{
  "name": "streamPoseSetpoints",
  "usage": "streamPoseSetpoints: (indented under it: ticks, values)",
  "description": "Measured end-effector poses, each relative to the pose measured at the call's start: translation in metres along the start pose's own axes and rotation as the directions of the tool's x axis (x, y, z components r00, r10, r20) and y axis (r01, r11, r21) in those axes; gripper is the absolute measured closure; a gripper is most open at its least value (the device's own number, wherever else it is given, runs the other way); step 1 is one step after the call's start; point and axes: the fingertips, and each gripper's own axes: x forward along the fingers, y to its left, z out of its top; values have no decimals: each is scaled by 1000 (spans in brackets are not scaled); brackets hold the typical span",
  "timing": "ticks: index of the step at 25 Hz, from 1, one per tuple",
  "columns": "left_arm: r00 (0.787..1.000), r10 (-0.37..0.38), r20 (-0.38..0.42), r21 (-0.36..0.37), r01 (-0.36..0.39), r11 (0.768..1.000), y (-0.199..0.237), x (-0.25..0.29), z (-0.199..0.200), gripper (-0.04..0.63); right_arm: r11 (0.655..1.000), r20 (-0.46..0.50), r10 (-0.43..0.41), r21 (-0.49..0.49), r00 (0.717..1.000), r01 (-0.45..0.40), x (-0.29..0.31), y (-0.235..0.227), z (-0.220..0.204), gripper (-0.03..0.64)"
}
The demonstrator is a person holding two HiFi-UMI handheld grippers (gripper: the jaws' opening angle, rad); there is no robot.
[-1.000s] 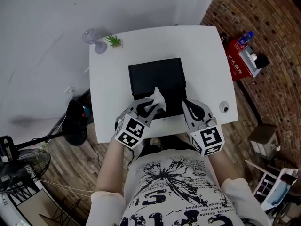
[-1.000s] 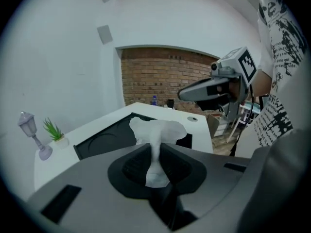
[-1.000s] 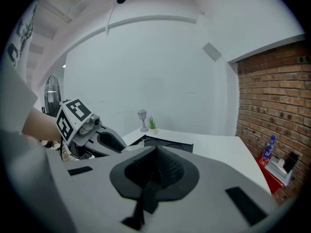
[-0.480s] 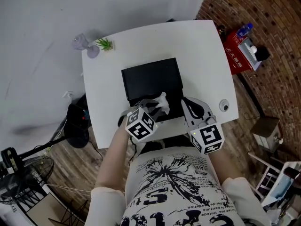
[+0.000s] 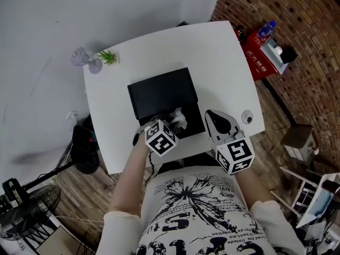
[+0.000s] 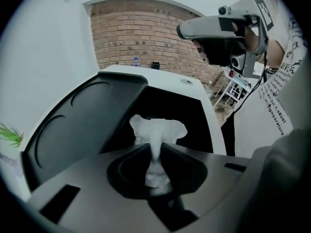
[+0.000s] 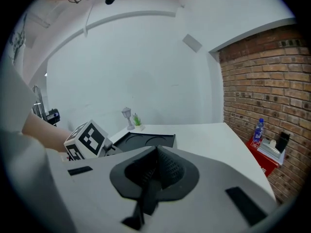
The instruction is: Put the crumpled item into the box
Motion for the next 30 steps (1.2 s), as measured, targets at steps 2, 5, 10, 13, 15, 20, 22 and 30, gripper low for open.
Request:
streamPoseSetpoints:
  ticks: [2,5,10,13,15,20,22,30]
  values:
    - [1000,-5,10,-12,5,1000,0,0,1,506,1000,2,-5,1,1000,5,-1,-3,0,603]
    - [1000,-5,28,-16,5,1000,-1,-4,3,472,1000,5,4,-13,1000,-4,-1,-1,4,603]
    - [994,31,105,-31,-28,999,-2,-26,16,412,999,19,27,-39,999,-27,-3,9,13,603]
    - [985,76,157,-50,-69,996,2,-49,24,407,998,38,43,-54,998,-40,-3,18,22,601]
    - [968,124,216,-80,-109,991,6,-69,33,415,996,55,56,-67,997,-52,-4,25,30,603]
    - [884,252,394,-173,-198,965,12,-132,54,455,992,95,82,-103,992,-72,-11,43,48,603]
    - [835,306,458,-209,-233,950,13,-160,61,470,990,110,89,-116,990,-76,-15,50,53,603]
    - [653,509,561,-390,-334,858,5,-251,50,552,985,206,119,-150,971,-89,-37,73,71,603]
